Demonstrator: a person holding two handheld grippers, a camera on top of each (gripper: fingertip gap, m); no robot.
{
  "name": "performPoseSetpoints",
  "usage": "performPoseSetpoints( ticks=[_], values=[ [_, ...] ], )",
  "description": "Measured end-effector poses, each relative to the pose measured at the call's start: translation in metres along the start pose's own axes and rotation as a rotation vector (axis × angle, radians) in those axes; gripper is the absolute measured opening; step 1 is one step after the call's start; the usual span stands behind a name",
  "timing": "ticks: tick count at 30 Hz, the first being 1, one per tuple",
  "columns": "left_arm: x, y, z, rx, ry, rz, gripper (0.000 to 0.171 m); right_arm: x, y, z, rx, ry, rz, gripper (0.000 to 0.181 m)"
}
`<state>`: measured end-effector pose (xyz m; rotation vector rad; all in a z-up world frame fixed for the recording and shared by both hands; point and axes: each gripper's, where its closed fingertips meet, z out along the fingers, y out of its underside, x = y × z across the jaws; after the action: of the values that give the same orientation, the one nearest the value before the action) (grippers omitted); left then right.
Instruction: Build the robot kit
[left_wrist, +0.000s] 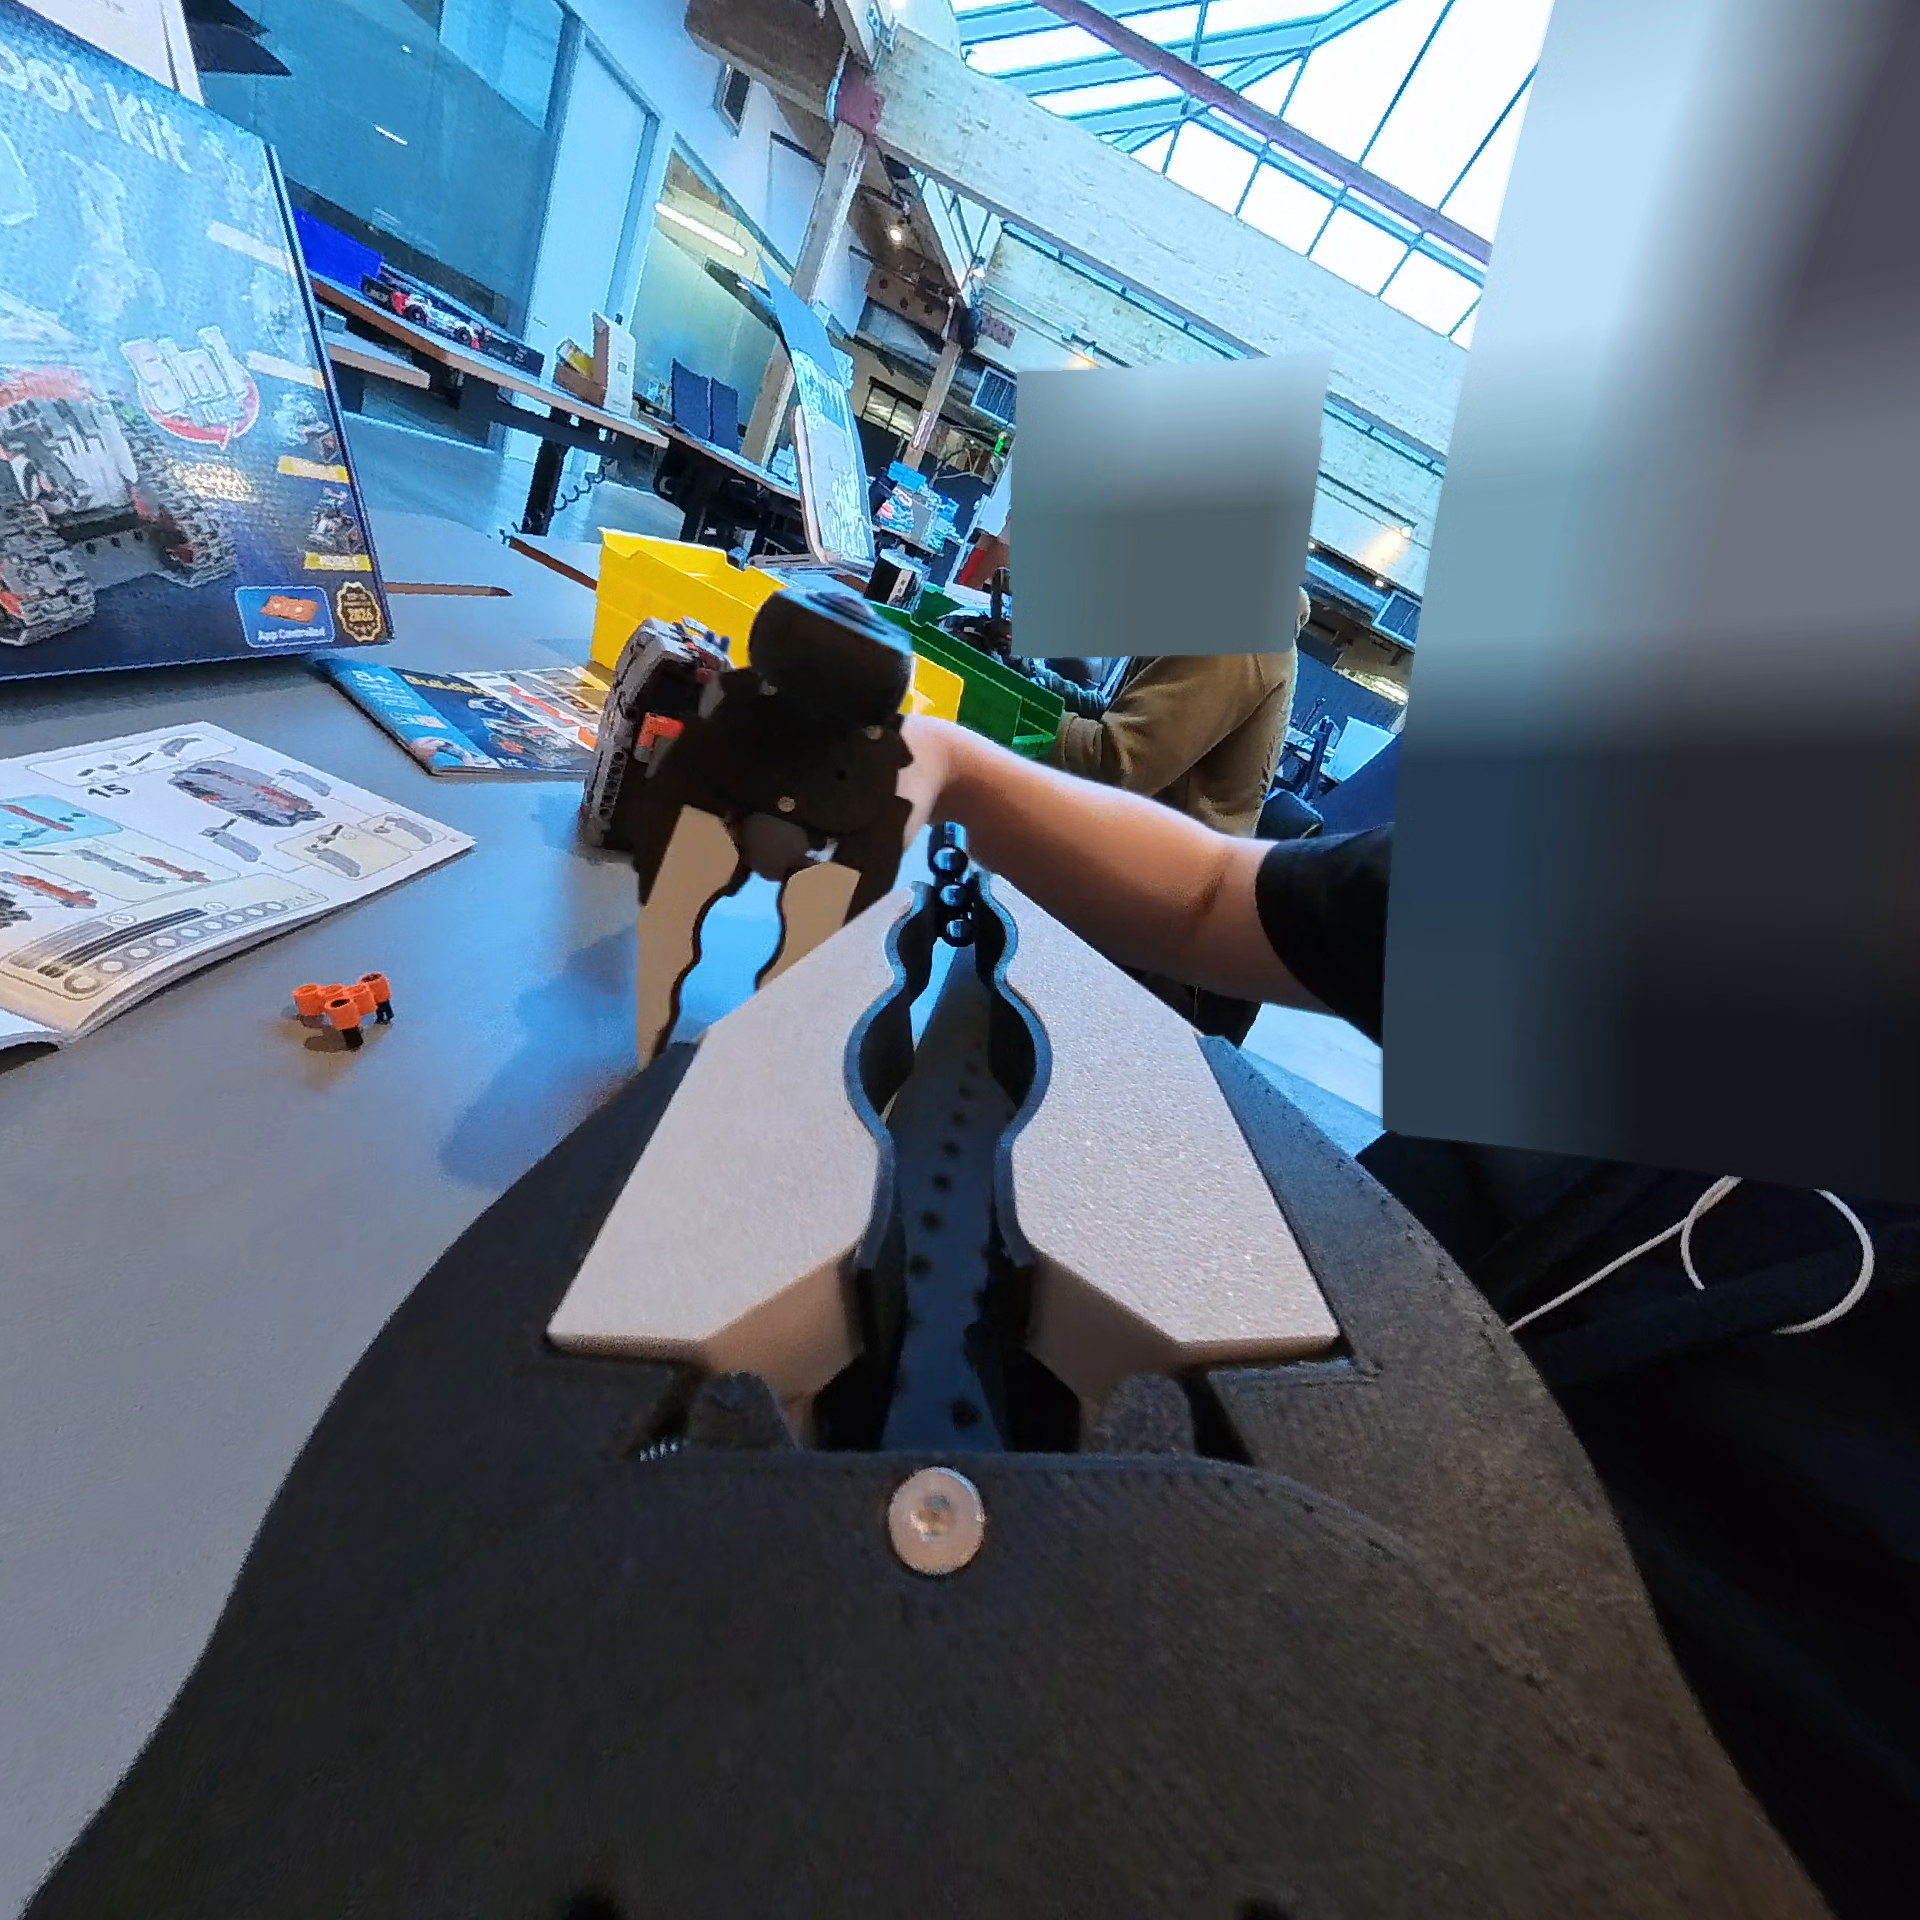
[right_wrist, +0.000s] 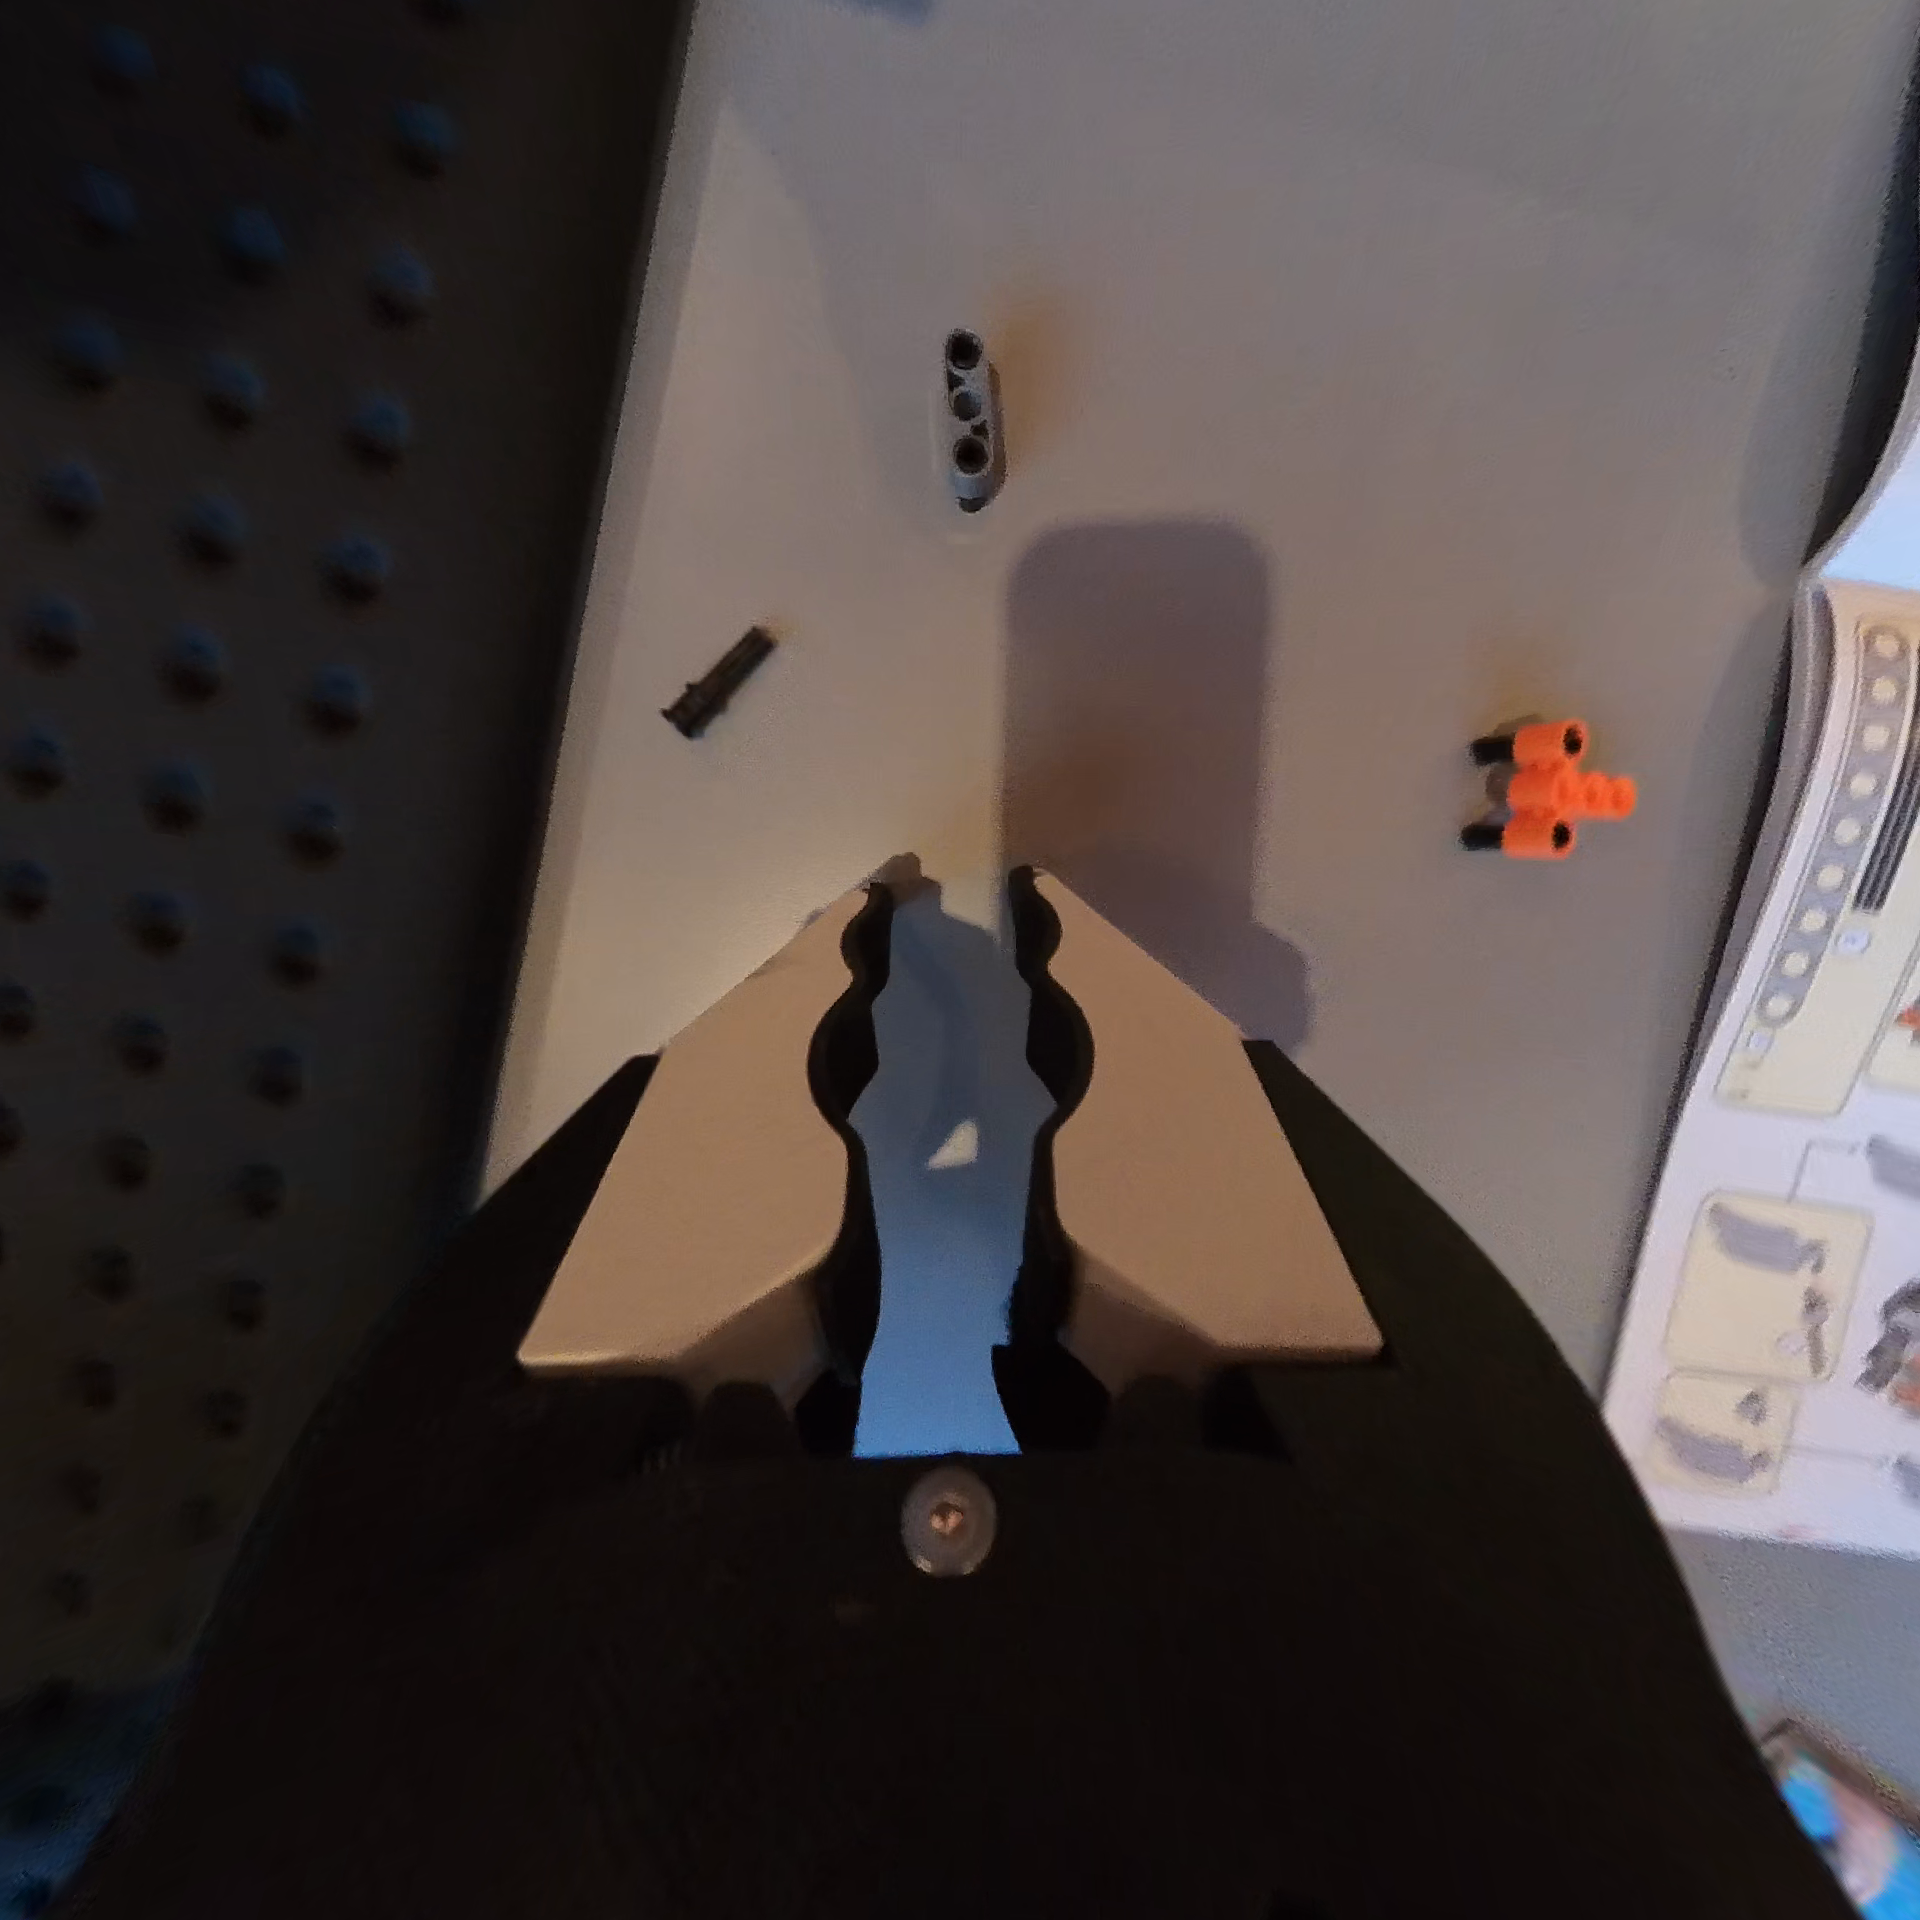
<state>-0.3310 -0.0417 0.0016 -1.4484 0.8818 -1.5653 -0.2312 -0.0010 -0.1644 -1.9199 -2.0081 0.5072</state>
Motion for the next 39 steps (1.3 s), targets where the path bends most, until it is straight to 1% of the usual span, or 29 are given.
performPoseSetpoints(
  ticks=[1, 3, 5, 7, 10, 12, 14, 16, 17, 19, 23, 24, 26, 29, 31, 34, 36, 39],
  values=[
    [0.0, 0.001, -0.001, -0.002, -0.005, -0.001, 0.003, -0.003, 0.0, -0.001, 0.01, 0.025, 0.051, 0.022],
    [0.0, 0.003, -0.002, -0.003, -0.013, -0.004, 0.003, -0.008, -0.009, -0.005, 0.1, 0.092, 0.168, 0.022],
    [0.001, 0.006, -0.003, -0.006, -0.016, -0.015, 0.003, -0.021, -0.02, -0.007, 0.197, 0.097, 0.306, 0.026],
    [0.001, 0.009, -0.004, -0.008, -0.014, -0.022, 0.003, -0.027, -0.027, -0.007, 0.264, 0.132, 0.414, 0.027],
    [0.002, 0.008, -0.003, -0.005, -0.01, -0.028, 0.003, -0.037, -0.043, -0.01, 0.343, 0.146, 0.463, 0.029],
    [0.002, 0.007, -0.004, 0.0, -0.016, -0.031, 0.003, -0.032, -0.047, -0.012, 0.356, 0.199, 0.536, 0.029],
    [0.004, 0.005, -0.005, 0.011, -0.017, -0.033, 0.003, -0.034, -0.058, -0.012, 0.392, 0.205, 0.606, 0.029],
    [0.007, 0.004, -0.007, 0.022, -0.016, -0.027, 0.003, -0.035, -0.066, -0.006, 0.397, 0.22, 0.655, 0.029],
    [0.008, 0.004, -0.007, 0.025, -0.016, -0.026, 0.003, -0.036, -0.067, -0.001, 0.376, 0.223, 0.658, 0.029],
    [0.01, 0.004, -0.009, 0.027, -0.01, -0.028, 0.003, -0.036, -0.061, 0.01, 0.281, 0.249, 0.651, 0.029],
    [0.013, 0.004, -0.013, 0.032, -0.003, -0.031, 0.003, -0.043, -0.056, 0.025, 0.143, 0.254, 0.612, 0.026],
    [0.015, 0.003, -0.014, 0.034, -0.001, -0.028, 0.003, -0.042, -0.053, 0.026, 0.117, 0.276, 0.595, 0.023],
    [0.017, 0.003, -0.017, 0.038, 0.003, -0.023, 0.003, -0.041, -0.047, 0.026, 0.05, 0.301, 0.52, 0.003],
    [0.019, 0.002, -0.02, 0.041, 0.005, -0.019, 0.003, -0.02, -0.027, 0.014, -0.038, 0.406, 0.419, 0.003],
    [0.021, 0.002, -0.021, 0.042, 0.011, -0.018, 0.003, 0.0, -0.011, 0.006, -0.037, 0.398, 0.416, 0.003],
    [0.022, 0.002, -0.021, 0.037, 0.016, -0.011, 0.003, 0.023, 0.003, -0.001, 0.018, 0.298, 0.449, 0.003],
    [0.024, 0.002, -0.021, 0.038, 0.02, -0.008, 0.003, 0.023, 0.003, -0.001, 0.053, 0.229, 0.473, 0.003],
    [0.024, 0.003, -0.023, 0.042, 0.019, -0.013, 0.003, 0.024, 0.002, 0.0, 0.101, 0.228, 0.464, 0.003]
  ],
)
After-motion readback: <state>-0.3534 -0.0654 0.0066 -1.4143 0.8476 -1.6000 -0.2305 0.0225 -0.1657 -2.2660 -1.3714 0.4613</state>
